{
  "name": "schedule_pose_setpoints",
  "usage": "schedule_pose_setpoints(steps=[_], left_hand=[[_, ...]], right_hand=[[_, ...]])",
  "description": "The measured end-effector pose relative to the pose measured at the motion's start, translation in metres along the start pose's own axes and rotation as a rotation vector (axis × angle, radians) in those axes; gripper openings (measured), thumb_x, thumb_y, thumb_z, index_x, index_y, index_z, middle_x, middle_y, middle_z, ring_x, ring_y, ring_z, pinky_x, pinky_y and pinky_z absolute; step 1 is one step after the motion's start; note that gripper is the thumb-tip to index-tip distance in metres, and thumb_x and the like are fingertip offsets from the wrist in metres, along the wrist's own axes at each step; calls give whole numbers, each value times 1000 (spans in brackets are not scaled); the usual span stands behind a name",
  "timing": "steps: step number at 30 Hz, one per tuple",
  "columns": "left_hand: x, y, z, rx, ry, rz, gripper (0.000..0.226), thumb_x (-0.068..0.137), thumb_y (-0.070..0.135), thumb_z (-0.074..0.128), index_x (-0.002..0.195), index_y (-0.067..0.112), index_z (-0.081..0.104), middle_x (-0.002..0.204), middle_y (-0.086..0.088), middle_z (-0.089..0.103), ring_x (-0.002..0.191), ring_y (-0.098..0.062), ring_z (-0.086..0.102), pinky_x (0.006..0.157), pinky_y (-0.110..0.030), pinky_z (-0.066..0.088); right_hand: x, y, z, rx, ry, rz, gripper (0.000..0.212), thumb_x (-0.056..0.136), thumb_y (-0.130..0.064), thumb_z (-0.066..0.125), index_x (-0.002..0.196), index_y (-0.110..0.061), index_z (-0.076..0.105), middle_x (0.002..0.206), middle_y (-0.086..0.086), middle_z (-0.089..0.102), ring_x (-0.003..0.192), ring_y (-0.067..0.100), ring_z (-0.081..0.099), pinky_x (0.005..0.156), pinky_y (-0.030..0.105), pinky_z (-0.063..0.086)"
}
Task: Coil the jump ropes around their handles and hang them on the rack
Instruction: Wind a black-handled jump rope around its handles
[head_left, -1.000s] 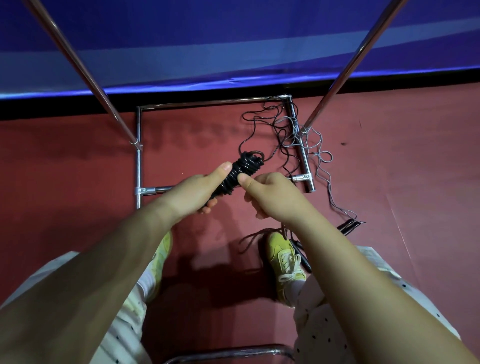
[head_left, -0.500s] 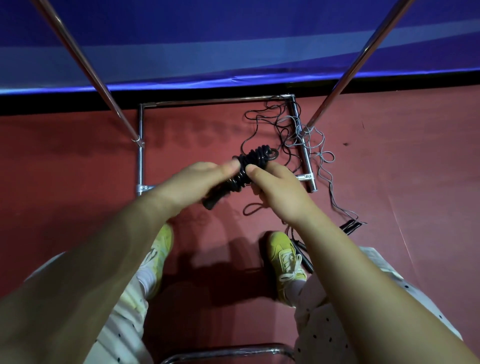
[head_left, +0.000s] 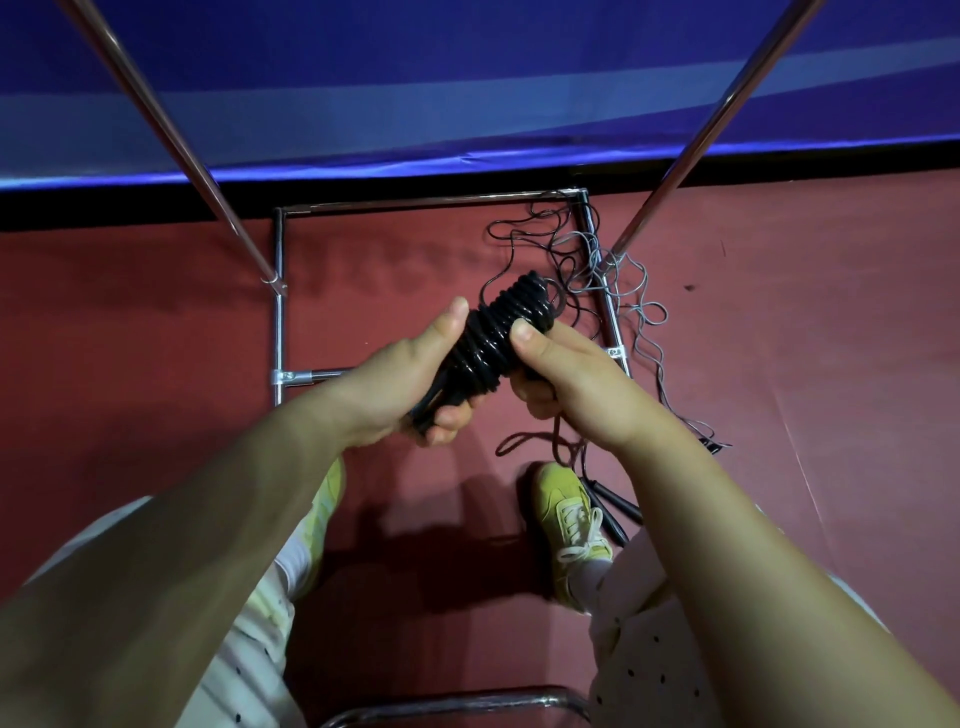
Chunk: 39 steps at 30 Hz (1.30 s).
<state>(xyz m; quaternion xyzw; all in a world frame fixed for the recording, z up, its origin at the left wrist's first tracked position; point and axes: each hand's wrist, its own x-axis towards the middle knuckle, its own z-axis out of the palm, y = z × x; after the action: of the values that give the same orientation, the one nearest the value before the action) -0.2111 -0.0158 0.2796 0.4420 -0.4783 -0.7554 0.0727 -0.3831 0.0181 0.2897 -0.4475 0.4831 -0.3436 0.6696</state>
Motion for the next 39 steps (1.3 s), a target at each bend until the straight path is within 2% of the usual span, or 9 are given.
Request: schedule_pose_setpoints(steps=[9,14,17,19,22,25,31,36,39], left_hand=[[5,-7,-7,385,307,207,79,67,80,22,76,11,59,46,4,52,46,-15,50,56,-28,42],[0,-5,-13,270,138,116,73,64,81,27,77,16,58,48,3,51,47,-16,48,52,-25,40],[-5,-5,-15,237,30,121,62,72,76,31,73,21,59,48,3,47,46,-15,42,50,-23,37],[-5,-6,-16,220,28,148,61,73,75,32,72,22,61,47,3,45,46,-16,41,51,-27,36],[-3,-5,-14,160,79,175,72,66,78,32,80,11,56,47,4,46,45,-15,42,49,-24,37],[0,-5,-11,130,150,203,71,71,77,32,79,9,52,47,3,46,43,-13,43,48,-22,38],[11,-9,-14,473,475,243,72,72,74,32,81,7,56,54,6,52,51,-14,50,63,-41,46],[11,-12,-20,323,303,279,37,76,66,43,104,46,56,63,13,59,62,-6,55,66,-31,47],[10,-13,-19,338,237,313,21,82,51,47,103,49,53,84,22,65,73,2,59,70,-23,47]], right_hand=[[3,1,-1,-360,119,21,29,102,-27,43,76,-14,47,64,-6,49,44,3,36,45,15,31],[1,-6,-9,-457,113,-62,22,94,-25,60,72,-27,57,58,-17,58,53,-4,51,57,11,39],[0,-5,-21,-407,29,-68,19,79,-26,72,95,-17,67,92,3,72,87,19,67,87,40,53],[-1,-4,-21,-360,2,-100,22,79,-23,70,99,-14,67,97,5,71,92,19,66,93,42,52],[1,-3,-12,-283,43,-134,1,87,-19,63,88,-20,63,68,-13,64,64,2,57,67,25,48],[5,1,-5,-286,160,-109,21,85,-34,57,69,-21,51,49,-12,46,43,2,35,54,24,34],[8,15,9,-465,301,69,49,99,-42,45,59,-14,53,39,-9,43,37,4,36,44,19,31],[6,12,11,-363,250,117,54,100,-44,38,59,-12,52,36,-10,41,34,2,34,41,14,28],[1,6,13,-317,191,185,57,100,-46,32,64,-8,54,36,-9,41,33,3,34,38,10,26]])
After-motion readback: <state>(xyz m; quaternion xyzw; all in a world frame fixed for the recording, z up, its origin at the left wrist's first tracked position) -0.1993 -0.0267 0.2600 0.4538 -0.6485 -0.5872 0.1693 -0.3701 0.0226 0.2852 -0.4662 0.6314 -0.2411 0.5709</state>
